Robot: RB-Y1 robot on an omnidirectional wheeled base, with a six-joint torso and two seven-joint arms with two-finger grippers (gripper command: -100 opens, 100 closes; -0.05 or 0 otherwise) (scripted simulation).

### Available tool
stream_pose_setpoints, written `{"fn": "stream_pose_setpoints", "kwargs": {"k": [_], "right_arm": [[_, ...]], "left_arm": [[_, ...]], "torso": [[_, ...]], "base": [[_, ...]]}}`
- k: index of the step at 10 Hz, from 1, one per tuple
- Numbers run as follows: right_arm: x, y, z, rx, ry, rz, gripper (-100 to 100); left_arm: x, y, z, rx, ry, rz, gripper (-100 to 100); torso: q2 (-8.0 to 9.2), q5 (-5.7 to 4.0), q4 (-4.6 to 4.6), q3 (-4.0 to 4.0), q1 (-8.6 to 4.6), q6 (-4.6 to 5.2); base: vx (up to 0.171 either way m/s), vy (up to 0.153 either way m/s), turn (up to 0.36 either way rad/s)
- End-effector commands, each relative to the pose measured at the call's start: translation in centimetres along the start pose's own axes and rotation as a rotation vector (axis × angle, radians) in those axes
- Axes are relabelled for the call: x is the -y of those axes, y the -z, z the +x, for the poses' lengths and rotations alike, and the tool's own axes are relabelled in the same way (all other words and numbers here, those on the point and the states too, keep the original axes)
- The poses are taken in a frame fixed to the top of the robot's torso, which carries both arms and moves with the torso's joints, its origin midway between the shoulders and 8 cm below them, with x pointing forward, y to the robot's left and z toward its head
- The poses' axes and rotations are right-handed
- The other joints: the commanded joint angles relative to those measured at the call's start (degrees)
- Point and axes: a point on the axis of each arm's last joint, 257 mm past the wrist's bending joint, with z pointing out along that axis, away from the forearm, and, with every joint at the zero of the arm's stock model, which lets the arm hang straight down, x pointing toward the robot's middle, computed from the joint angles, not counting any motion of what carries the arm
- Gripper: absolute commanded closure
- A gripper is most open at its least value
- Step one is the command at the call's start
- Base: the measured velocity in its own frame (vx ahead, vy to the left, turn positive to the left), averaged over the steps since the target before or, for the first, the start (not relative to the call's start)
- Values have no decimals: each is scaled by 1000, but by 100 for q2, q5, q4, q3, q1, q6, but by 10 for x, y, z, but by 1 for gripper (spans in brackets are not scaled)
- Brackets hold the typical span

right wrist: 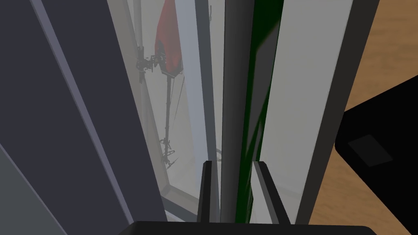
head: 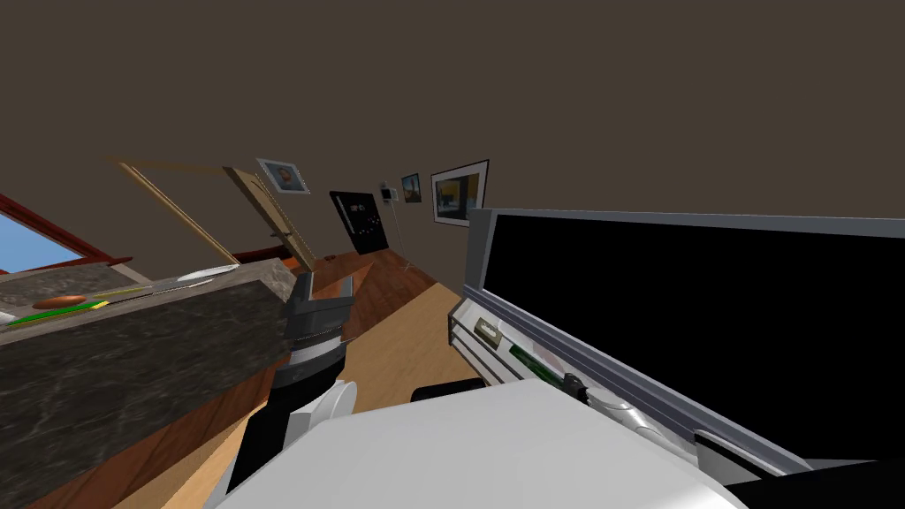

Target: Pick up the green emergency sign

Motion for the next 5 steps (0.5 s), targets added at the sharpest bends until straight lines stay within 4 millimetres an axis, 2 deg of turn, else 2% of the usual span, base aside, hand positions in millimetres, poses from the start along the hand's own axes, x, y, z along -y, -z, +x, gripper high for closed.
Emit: {"fn": "stream_pose_setpoints", "kwargs": {"k": [1,2,3,5], "right_arm": [[-2,0,6,-9,-3,-1,100],[7,0,7,-9,-29,18,100],[3,7,23,-23,-64,24,100],[2,13,37,-35,-97,35,100]], "left_arm": [[0,0,0,0,0,0,0],[0,0,0,0,0,0,0],[0,0,0,0,0,0,0],[0,0,0,0,0,0,0]], "torso": [[0,0,0,0,0,0],[3,-4,-4,-1,-12,6],[5,-1,-2,1,-20,6],[10,0,3,6,-20,3]], "base": [[-1,8,-20],[-6,7,-10],[-18,9,257],[-16,3,200]]}}
